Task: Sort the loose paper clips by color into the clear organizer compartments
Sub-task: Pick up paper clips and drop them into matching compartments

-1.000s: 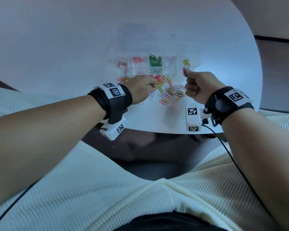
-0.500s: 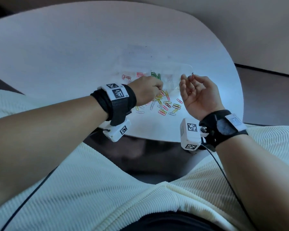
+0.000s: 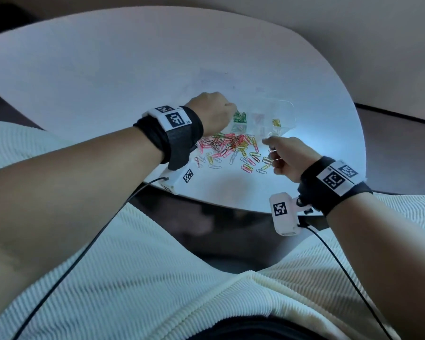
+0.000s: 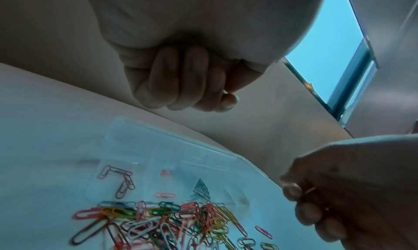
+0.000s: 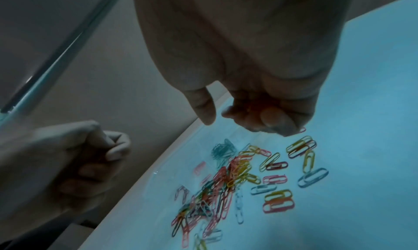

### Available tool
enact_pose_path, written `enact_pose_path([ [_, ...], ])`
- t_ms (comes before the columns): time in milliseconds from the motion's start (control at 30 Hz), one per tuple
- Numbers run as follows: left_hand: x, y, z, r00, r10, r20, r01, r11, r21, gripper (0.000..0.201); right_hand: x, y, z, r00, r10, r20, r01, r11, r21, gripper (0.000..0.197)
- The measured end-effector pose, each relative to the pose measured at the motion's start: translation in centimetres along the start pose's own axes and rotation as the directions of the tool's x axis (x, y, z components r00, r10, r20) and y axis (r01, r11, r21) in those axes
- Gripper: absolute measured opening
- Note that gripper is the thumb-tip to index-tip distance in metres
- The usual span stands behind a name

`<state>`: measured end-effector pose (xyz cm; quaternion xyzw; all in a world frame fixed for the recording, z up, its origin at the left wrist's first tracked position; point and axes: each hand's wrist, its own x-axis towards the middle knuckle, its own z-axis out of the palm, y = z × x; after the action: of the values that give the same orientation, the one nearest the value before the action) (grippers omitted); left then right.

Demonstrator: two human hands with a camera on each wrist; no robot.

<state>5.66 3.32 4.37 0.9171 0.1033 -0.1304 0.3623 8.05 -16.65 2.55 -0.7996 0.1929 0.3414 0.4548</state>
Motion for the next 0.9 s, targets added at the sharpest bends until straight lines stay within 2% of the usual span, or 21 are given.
enact_pose_path([
  [33,0.2,-0.4,-0.2,0.999,0.006,-0.037,-0.007,0.999,-0.037,0.034,0.3,-0.1,-0.2,1.000,-0.007,-0.028,0.006,0.999,-0.031,0.019],
  [100,0.7,-0.8,-1.0,0.992,-0.048,-0.118,0.034,0.992,-0.121,0.032,0.9,-0.5,-0.5,0.999,-0.009,-0.039,0.010,1.000,0.020,0.010],
  [167,1.3,-1.0,-2.0,0.972,-0.130,-0.195,0.086,0.972,-0.218,0.034,1.3,-1.3,-0.5,0.999,-0.021,-0.024,0.024,0.989,0.143,0.011],
  [233,2.0,-1.6,-2.5,0.952,-0.224,-0.207,0.152,0.937,-0.315,0.036,1.4,-2.4,0.2,0.999,-0.050,0.009,0.045,0.957,0.287,0.016],
  [333,2.7,-2.7,-2.7,0.940,-0.310,-0.138,0.224,0.872,-0.436,0.034,1.2,-4.1,2.3,0.991,-0.122,0.061,0.079,0.877,0.473,0.019],
  [433,3.4,-3.4,-2.7,0.916,-0.389,-0.094,0.279,0.790,-0.546,0.031,1.4,-5.6,4.8,0.982,-0.154,0.111,0.060,0.807,0.588,0.018],
  [500,3.6,-3.8,-2.6,0.881,-0.469,-0.058,0.309,0.665,-0.680,0.026,1.6,-6.4,6.7,0.972,-0.160,0.175,0.014,0.774,0.633,0.020],
  [567,3.6,-4.1,-2.6,0.861,-0.509,-0.012,0.310,0.543,-0.781,0.024,1.9,-7.0,8.4,0.959,-0.159,0.234,-0.031,0.762,0.646,0.032],
  [667,3.8,-4.4,-2.7,0.863,-0.502,0.059,0.299,0.412,-0.861,0.027,2.5,-7.7,10.0,0.932,-0.143,0.333,-0.079,0.816,0.573,0.062],
  [733,4.2,-4.3,-2.9,0.860,-0.503,0.086,0.293,0.350,-0.890,0.029,2.7,-8.0,10.0,0.915,-0.144,0.376,-0.092,0.834,0.544,0.076],
  [800,4.6,-4.0,-2.8,0.867,-0.485,0.113,0.285,0.299,-0.911,0.030,2.7,-7.9,9.1,0.919,-0.180,0.351,-0.071,0.800,0.596,0.075],
  [900,4.9,-3.1,-2.1,0.892,-0.424,0.158,0.283,0.250,-0.926,0.031,2.9,-6.8,6.5,0.944,-0.221,0.244,0.011,0.763,0.647,0.066],
])
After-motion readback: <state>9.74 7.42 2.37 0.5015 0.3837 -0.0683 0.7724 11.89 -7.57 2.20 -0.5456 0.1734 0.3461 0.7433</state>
